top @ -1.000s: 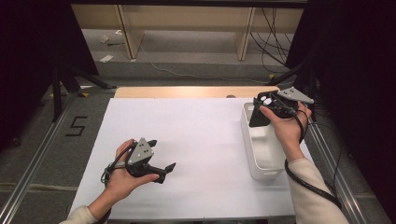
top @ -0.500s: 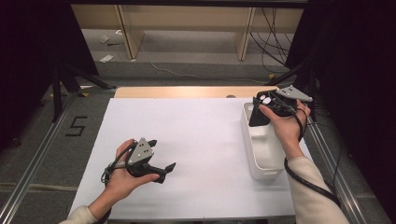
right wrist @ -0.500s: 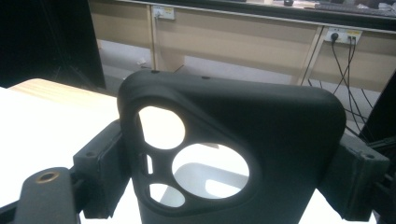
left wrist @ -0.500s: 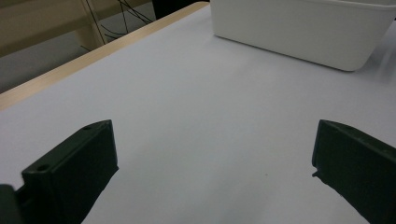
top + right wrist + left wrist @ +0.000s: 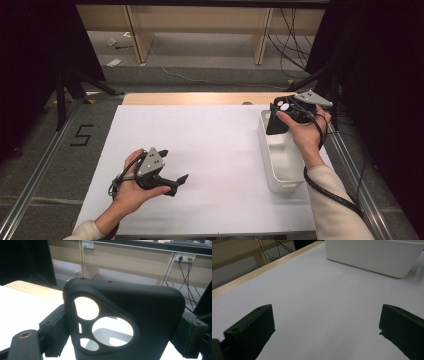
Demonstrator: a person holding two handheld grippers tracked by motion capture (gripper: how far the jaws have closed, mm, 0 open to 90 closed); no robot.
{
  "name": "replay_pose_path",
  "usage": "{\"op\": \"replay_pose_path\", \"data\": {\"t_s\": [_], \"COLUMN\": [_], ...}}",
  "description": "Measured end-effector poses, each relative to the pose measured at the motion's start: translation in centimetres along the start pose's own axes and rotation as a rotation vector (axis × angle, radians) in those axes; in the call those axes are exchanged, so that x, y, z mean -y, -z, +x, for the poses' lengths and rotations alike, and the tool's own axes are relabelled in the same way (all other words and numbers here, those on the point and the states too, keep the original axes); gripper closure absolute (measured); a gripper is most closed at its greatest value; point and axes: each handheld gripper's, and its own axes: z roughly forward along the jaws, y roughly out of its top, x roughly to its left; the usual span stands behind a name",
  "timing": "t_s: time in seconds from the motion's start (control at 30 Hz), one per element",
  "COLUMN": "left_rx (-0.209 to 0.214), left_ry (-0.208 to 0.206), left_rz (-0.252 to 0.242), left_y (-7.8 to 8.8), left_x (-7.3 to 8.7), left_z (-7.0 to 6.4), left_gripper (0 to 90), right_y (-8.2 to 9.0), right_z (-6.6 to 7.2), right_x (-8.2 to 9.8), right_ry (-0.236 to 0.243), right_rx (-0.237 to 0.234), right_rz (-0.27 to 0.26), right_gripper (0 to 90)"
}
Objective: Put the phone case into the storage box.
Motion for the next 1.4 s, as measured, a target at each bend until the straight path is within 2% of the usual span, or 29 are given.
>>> {"op": "replay_pose_path", "data": {"t_s": [1.4], "left_rx": [0.004], "left_ry": [0.0], "left_rz": [0.0], "left_y": [-0.1], "left_x": [0.0], "left_z": [0.0], "left_gripper": [0.0], "right_y": [-1.8], "right_z": [-0.3], "right_x": [0.0], "right_ry": [0.025], "right_rx": [0.005], "right_rz": [0.02], "right_gripper": [16.4]}}
